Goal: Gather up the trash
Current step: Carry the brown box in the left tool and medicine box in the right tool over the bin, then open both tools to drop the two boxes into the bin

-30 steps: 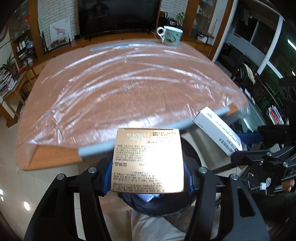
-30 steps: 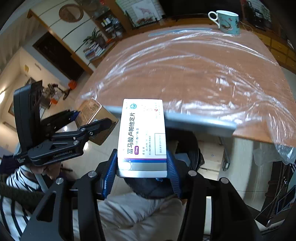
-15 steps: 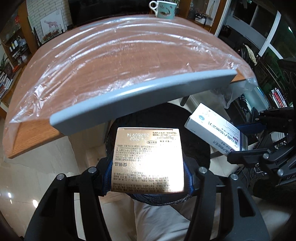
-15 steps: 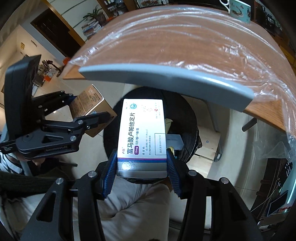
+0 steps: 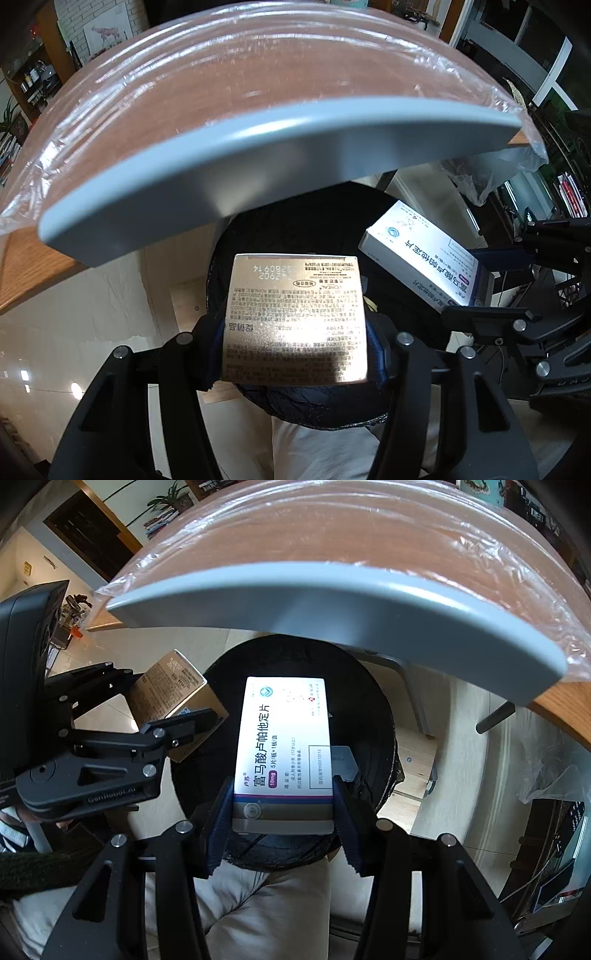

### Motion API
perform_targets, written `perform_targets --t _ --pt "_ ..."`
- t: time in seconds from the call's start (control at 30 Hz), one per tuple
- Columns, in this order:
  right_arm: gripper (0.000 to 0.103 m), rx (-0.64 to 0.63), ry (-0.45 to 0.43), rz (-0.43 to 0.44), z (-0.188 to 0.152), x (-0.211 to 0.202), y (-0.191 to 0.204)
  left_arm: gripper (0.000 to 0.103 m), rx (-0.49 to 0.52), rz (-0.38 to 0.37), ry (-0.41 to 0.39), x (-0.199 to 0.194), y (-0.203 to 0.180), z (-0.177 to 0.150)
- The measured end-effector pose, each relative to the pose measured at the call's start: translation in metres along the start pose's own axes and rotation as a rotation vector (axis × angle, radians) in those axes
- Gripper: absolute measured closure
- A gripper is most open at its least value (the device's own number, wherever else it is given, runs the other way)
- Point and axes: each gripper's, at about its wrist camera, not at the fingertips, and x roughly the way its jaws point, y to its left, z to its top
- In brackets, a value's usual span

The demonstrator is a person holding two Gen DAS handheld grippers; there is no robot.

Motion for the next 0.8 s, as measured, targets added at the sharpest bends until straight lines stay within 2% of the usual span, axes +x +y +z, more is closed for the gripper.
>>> perform_targets --t 0.5,0.6,0.63,0.67,0.7,0.8 --pt "0.053 0.003 0.036 -0.028 0.008 0.027 -0.005 0.044 0.009 0.009 0.054 0.032 -0.009 0.004" --pt "0.052 0.006 0.043 -0.027 0.009 0.032 -0.005 0.043 0.011 -0.01 0.037 0.033 -0.011 0.005" --pt "0.05 0.011 0.041 -0.005 0.009 0.031 -0.006 0.04 0.009 -0.021 0.032 0.033 -0.011 0.005" --pt "0.038 0.02 0.04 0.01 0.008 0.03 -0.007 0.035 0.006 -0.023 0.031 0.033 -0.011 0.006" --pt "0.033 0.031 0.037 0.016 0.008 0.027 -0.008 0.028 0.0 -0.025 0.025 0.031 -0.011 0.006" --pt "0.031 0.053 0.012 0.022 0.006 0.013 -0.013 0.027 -0.011 -0.047 0.016 0.022 -0.008 0.007"
